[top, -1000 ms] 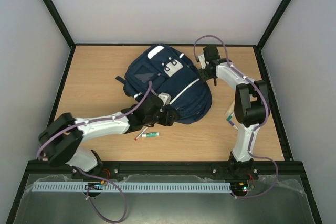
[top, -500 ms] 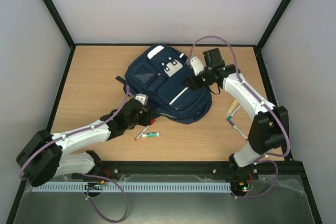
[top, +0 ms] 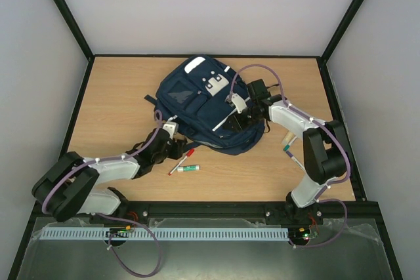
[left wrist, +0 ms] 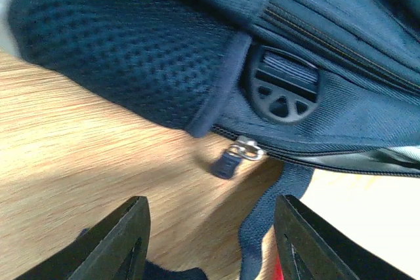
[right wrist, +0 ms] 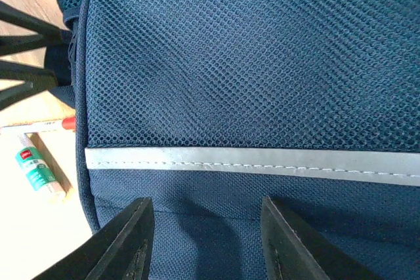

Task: Pack the student bag
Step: Zip the student bag at the center of the board.

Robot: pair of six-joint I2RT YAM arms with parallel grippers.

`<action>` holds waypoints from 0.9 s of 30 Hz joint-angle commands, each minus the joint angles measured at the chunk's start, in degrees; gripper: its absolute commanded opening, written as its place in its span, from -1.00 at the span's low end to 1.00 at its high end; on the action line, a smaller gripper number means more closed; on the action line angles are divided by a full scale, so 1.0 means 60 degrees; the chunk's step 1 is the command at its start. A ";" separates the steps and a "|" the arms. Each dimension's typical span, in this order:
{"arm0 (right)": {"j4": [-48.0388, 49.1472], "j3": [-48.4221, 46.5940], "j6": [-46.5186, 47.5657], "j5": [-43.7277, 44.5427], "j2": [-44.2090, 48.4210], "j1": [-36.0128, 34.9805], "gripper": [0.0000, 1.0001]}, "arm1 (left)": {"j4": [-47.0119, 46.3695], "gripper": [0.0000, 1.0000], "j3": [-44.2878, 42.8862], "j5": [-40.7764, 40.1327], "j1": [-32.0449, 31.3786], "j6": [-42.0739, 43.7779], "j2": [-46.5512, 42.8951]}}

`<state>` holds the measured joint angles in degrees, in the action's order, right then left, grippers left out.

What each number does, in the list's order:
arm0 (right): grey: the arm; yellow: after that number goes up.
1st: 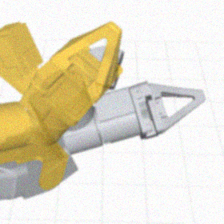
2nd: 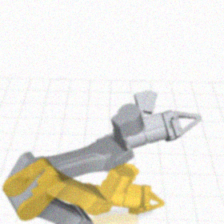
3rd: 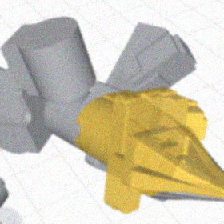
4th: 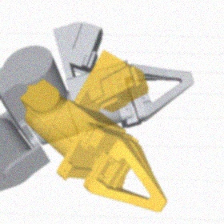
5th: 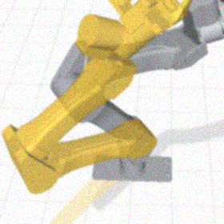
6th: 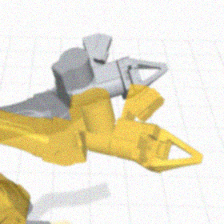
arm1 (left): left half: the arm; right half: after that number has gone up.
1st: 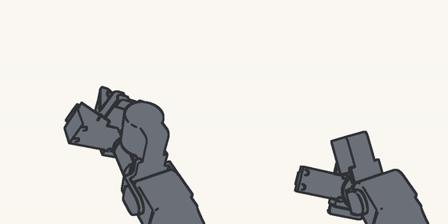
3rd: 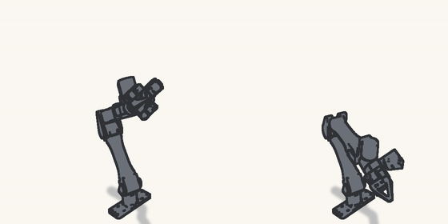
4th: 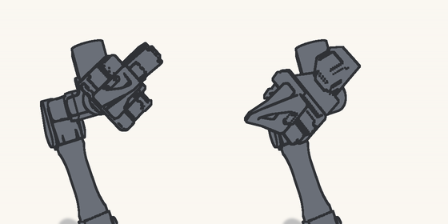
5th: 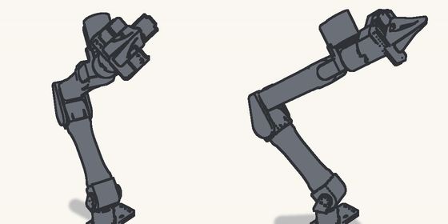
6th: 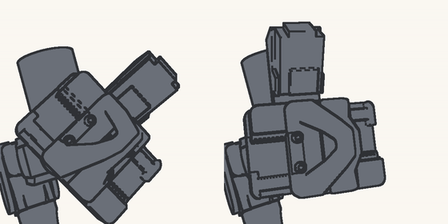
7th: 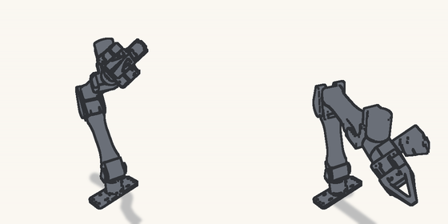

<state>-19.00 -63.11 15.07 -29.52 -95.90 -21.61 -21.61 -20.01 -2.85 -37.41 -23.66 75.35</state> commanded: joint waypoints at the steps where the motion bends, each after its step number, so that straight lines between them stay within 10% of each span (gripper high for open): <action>1: 0.0197 -0.0107 -0.0389 0.1054 -0.0571 0.0023 -0.08 | -0.1692 0.12 0.0095 0.0716 0.0048 0.0533 0.0617; 15: 0.0209 -0.0017 -0.0373 0.1175 -0.1003 0.0026 -0.08 | -0.3035 -0.08 0.0056 0.1222 0.0200 0.1202 0.2032; 27: 0.0115 -0.0018 -0.0314 0.1155 -0.0995 0.0019 -0.08 | -0.3458 0.24 -0.0188 0.1096 0.0376 0.1524 0.2354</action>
<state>-17.87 -64.55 12.82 -28.27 -97.51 -21.69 -39.05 -19.88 2.96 -36.21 -15.88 88.25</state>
